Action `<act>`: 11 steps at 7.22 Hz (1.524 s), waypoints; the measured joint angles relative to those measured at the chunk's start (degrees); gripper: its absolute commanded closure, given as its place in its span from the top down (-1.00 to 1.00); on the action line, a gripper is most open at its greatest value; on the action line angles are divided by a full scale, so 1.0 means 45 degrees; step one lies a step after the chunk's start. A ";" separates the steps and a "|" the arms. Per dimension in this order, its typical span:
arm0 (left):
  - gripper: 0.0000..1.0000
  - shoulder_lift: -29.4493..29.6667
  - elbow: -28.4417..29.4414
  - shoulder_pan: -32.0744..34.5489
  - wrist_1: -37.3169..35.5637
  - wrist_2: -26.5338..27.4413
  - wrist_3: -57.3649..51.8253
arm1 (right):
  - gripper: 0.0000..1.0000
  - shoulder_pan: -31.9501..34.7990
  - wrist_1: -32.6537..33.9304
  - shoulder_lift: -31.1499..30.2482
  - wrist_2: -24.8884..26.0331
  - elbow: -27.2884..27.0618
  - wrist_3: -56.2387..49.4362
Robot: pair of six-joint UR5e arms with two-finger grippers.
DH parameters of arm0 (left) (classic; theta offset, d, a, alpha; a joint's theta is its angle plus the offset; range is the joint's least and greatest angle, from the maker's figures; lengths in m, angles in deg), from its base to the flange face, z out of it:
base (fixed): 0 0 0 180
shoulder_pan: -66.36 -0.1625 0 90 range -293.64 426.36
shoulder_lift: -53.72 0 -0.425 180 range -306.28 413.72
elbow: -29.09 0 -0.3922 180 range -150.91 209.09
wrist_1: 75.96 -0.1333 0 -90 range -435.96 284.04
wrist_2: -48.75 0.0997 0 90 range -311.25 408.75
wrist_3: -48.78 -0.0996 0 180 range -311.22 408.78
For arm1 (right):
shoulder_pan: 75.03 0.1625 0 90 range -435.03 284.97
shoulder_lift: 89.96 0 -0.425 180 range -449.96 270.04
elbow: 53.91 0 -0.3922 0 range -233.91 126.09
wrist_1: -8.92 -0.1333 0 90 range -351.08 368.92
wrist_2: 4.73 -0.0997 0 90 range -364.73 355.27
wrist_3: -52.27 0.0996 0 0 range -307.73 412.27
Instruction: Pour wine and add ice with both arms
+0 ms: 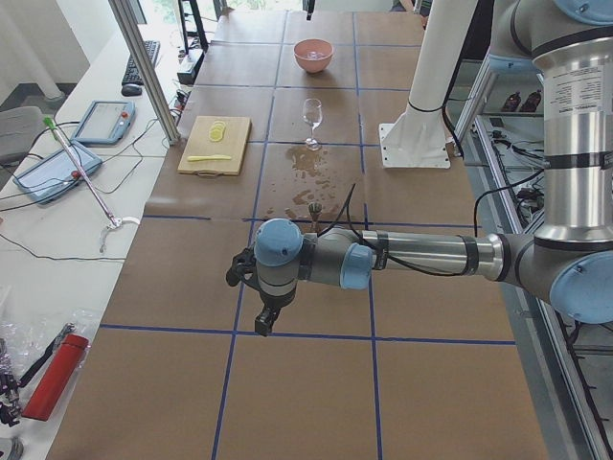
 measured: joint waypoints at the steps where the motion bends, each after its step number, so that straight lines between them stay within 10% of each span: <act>1: 1.00 0.0003 -0.0007 -0.0004 0.0047 -0.0005 -0.0010 | 1.00 -0.1164 -0.1415 -0.0102 0.0751 0.0390 0.1192; 4: 1.00 0.0004 0.0021 -0.0005 0.0232 -0.0085 -0.0034 | 0.96 -0.3078 -0.3360 -0.0406 0.1902 0.1063 0.2395; 7: 1.00 0.0004 0.0041 -0.0005 0.0357 -0.0098 -0.0048 | 0.22 -0.3693 -0.3466 -0.0611 0.2482 0.1190 0.2186; 11: 1.00 -0.0018 0.0042 -0.0005 0.0358 -0.0136 -0.0066 | 0.24 -0.4165 -0.3469 -0.0476 0.2556 0.1496 0.2133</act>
